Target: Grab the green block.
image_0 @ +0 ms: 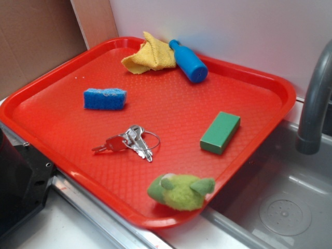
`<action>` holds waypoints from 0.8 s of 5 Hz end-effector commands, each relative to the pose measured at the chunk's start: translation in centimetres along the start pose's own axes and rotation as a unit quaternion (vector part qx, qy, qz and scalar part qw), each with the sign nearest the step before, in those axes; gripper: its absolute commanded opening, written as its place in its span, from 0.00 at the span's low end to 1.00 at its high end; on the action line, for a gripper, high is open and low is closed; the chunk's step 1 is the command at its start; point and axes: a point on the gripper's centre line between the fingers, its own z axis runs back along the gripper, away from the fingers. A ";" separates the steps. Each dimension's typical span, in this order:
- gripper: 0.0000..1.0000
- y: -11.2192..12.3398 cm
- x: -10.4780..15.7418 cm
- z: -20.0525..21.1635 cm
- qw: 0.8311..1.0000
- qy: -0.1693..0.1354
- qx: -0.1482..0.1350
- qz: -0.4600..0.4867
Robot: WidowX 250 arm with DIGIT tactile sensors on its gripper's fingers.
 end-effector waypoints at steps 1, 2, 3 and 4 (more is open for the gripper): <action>1.00 0.0 0.0 0.0 1.000 0.000 0.000 0.000; 1.00 -4.3 2.9 -3.1 0.998 0.030 -0.003 0.050; 1.00 -7.8 6.3 -7.5 0.996 0.044 0.008 0.077; 1.00 -9.3 7.9 -10.8 0.995 0.041 0.021 0.089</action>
